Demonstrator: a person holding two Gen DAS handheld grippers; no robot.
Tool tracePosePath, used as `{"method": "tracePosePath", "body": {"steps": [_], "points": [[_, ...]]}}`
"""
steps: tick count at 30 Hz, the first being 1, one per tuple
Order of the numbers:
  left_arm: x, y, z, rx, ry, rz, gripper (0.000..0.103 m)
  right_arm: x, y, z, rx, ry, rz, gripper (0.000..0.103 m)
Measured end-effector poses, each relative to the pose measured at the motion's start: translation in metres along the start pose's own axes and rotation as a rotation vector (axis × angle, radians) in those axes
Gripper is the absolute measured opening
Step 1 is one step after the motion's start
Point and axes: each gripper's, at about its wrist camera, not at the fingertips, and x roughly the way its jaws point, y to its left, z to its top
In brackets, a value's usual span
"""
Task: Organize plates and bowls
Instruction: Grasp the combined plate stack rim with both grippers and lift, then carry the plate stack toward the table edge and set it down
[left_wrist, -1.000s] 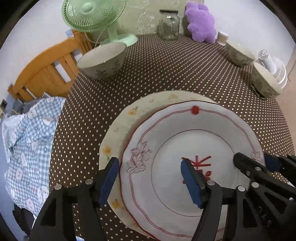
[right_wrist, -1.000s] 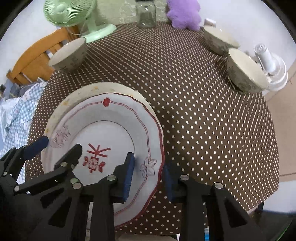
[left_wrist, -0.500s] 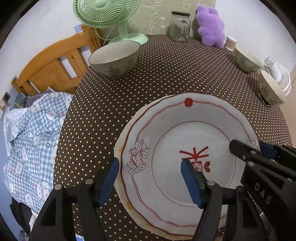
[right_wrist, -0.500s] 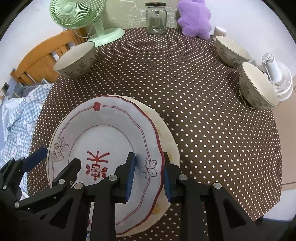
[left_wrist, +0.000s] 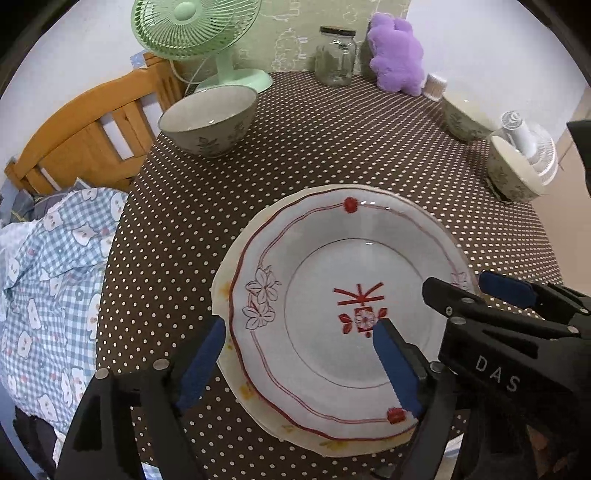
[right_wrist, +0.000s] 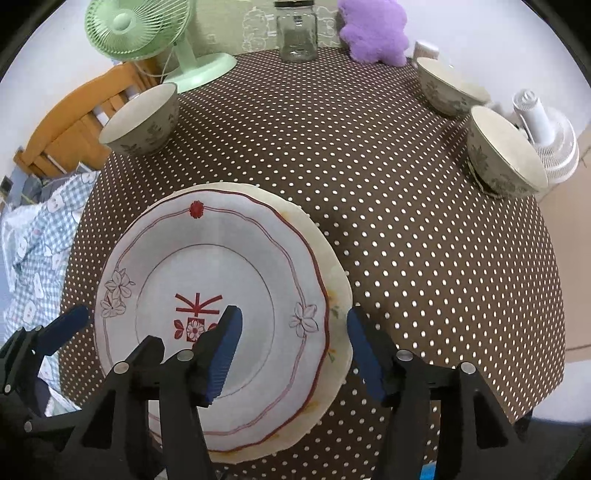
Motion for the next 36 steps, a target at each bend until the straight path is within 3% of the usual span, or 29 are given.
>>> {"method": "tracePosePath", "body": {"steps": [7, 16, 26, 36], "points": [[-0.024, -0.008, 0.008, 0.023, -0.058, -0.042, 0.088, -0.029, -0.020, -0.001, 0.073, -0.051, -0.007, 0.077], [-0.044, -0.042, 0.029, 0.061, -0.110, -0.059, 0.088, -0.064, -0.053, 0.009, 0.142, -0.130, -0.014, 0.077], [-0.040, -0.100, 0.062, 0.016, -0.123, -0.029, 0.087, -0.082, -0.117, 0.036, 0.105, -0.205, -0.064, 0.077], [-0.027, -0.170, 0.096, -0.032, -0.176, 0.001, 0.085, -0.080, -0.193, 0.074, 0.052, -0.215, -0.042, 0.077]]}}
